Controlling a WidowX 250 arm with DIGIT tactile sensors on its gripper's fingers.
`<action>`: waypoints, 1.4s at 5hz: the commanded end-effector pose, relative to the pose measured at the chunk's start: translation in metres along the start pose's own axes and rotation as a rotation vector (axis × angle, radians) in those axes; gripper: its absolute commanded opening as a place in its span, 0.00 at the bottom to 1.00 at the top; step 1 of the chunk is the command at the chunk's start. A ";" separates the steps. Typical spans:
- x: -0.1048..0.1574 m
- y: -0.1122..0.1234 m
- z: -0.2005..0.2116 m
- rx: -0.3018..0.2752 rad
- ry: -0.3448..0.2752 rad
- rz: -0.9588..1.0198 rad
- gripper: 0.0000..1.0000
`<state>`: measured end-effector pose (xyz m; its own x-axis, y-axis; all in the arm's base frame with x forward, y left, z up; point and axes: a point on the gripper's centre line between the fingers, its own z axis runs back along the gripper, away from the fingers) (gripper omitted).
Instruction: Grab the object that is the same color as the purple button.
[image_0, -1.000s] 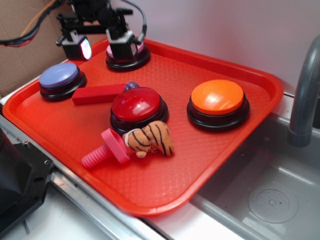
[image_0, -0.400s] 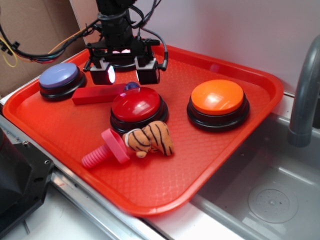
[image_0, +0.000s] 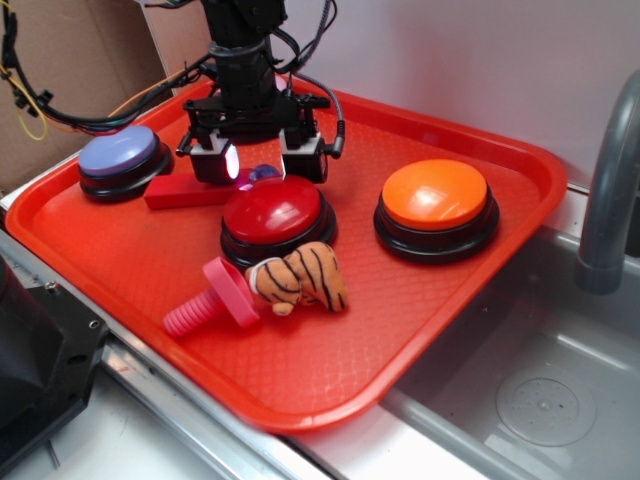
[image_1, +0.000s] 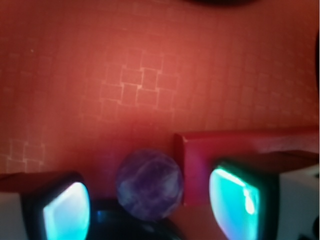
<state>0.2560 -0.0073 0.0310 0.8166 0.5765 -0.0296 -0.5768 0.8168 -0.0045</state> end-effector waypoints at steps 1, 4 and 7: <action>0.005 0.000 0.002 0.056 -0.035 0.102 0.00; 0.005 0.007 0.011 0.067 -0.043 0.176 0.00; 0.008 0.013 0.105 -0.001 -0.105 -0.234 0.00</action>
<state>0.2505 0.0019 0.1180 0.9291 0.3696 0.0150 -0.3699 0.9289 0.0202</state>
